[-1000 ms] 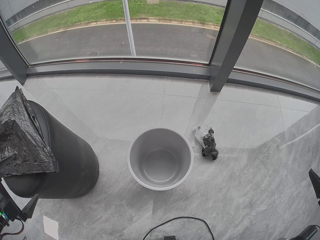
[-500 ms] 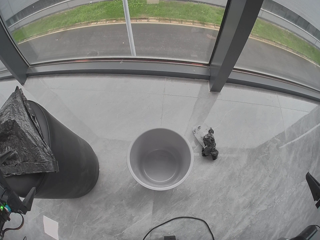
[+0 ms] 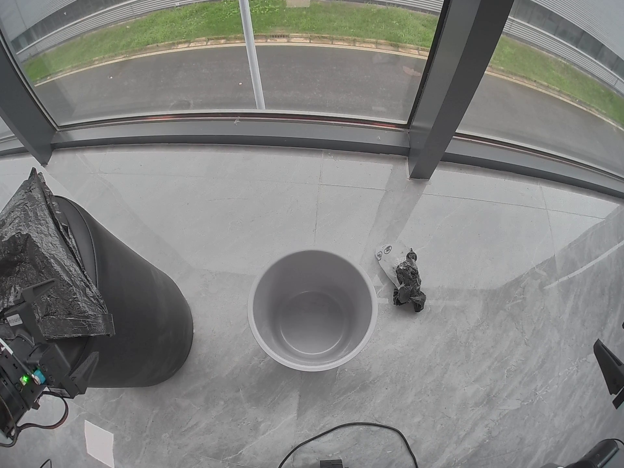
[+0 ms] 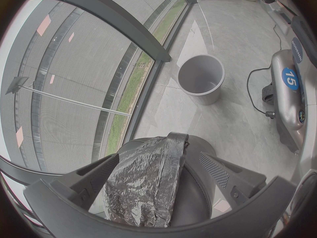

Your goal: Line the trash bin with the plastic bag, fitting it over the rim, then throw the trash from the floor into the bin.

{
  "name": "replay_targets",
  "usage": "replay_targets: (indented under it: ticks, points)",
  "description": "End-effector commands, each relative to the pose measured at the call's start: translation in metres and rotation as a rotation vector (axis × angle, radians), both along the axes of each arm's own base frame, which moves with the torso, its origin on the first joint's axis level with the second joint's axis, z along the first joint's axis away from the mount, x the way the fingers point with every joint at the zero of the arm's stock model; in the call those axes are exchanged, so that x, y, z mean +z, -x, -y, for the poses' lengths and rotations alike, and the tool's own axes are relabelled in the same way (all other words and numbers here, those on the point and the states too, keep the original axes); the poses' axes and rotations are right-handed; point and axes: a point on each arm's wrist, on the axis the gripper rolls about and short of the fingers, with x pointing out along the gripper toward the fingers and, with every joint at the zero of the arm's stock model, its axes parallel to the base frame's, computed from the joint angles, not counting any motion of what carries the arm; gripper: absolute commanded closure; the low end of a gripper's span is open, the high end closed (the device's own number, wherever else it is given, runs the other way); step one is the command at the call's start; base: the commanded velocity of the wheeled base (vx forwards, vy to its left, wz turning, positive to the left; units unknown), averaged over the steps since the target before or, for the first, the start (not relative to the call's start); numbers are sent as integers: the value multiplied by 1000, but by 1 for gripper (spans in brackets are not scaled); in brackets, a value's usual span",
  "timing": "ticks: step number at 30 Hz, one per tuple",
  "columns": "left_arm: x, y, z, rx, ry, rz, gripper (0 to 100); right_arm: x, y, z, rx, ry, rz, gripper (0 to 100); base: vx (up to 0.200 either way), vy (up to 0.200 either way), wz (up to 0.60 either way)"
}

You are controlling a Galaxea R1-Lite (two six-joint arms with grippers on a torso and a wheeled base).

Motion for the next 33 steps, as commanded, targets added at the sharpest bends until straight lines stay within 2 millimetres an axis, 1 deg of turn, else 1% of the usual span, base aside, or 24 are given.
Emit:
replay_targets:
  ticks: [1, 4, 6, 17, 23, 29, 31, 33]
  points:
    - [-8, -18, 5, 3, -17, -51, 0, -1, 0, 0, 1, -1, -1, 0, 0, 0, 0]
    - [-9, -21, 5, 11, -22, -46, 0, -2, 0, 0, 1, -1, -4, 0, 0, 0, 0]
    - [-10, -27, 6, 25, -29, -22, 0, -4, 0, 0, 1, 0, -9, 0, 0, 0, 0]
    - [-7, -25, 4, 69, -74, 15, 0, -4, 3, 0, 2, -1, 10, 0, 0, 0, 0]
    - [-5, -32, 5, 99, -70, 50, 0, -4, 4, 0, 2, -2, 14, 0, 0, 0, 0]
    - [-12, -41, 6, 108, -62, 69, 0, -4, 4, 0, 2, -2, 19, 0, 0, 0, 0]
    - [-13, -41, 6, 109, -63, 72, 0, -4, 4, 0, 2, -2, 19, 0, 0, 0, 0]
    - [-18, -41, 5, 125, -68, 75, 0, -4, 5, 0, 2, -2, 23, 0, 0, 0, 0]
